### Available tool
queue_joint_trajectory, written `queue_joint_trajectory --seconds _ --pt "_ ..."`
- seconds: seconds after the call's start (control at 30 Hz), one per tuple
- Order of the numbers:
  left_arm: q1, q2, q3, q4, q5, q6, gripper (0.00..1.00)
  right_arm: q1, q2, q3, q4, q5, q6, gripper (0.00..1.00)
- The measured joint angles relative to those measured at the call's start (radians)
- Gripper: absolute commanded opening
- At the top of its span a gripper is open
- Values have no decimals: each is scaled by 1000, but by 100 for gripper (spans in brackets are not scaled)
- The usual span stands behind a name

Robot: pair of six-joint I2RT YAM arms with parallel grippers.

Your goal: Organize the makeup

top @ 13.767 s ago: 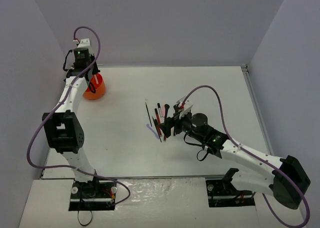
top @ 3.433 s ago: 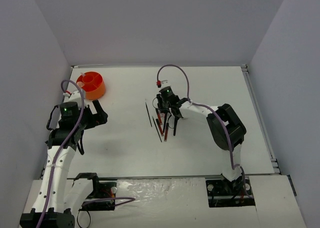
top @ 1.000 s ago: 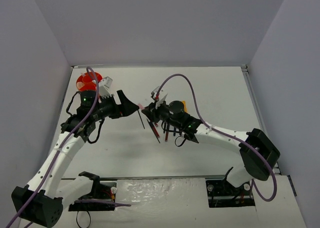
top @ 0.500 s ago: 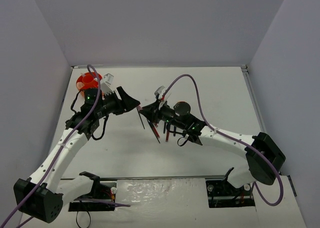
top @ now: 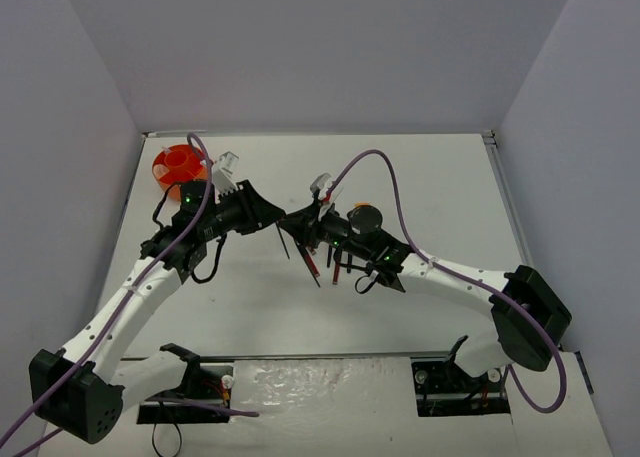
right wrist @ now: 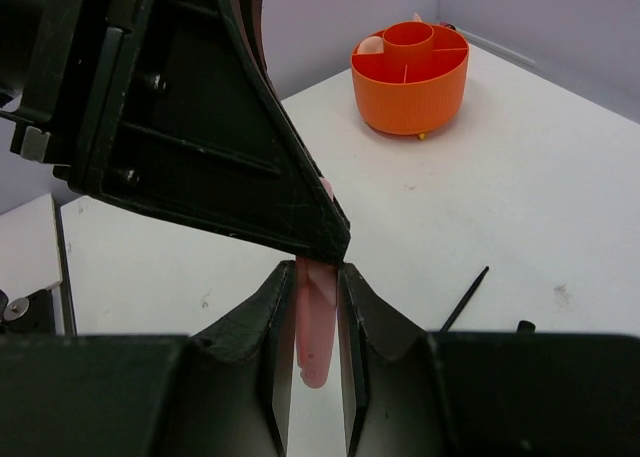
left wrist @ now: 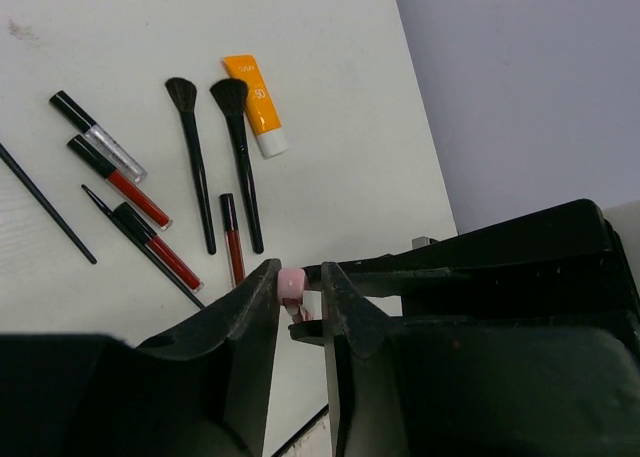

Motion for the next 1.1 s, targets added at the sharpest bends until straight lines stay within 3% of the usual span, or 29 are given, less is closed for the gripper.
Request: queue_joint_trajectory --seconds 0.07,0.13,0.27,0.4,0.53,0.8,1.1 --pt "-5 2 -6 1 -4 0 0 0 0 -3 1 0 2 8" --pt "-9 4 -9 3 -9 0 0 0 0 -5 1 -1 3 15" --pt "-11 10 -9 8 -15 1 0 -1 0 -5 -2 1 4 55" --pt "-15 17 -9 -2 -36 14 0 -4 -3 -5 -5 15 2 84" --pt "-15 35 12 -44 -84 56 0 -20 -14 -6 -27 34 -2 98" --pt "37 161 239 -190 -268 211 0 -104 -92 -47 -145 99 -10 100" --pt "288 467 626 -233 -447 375 0 -130 -157 -126 -244 218 -1 100"
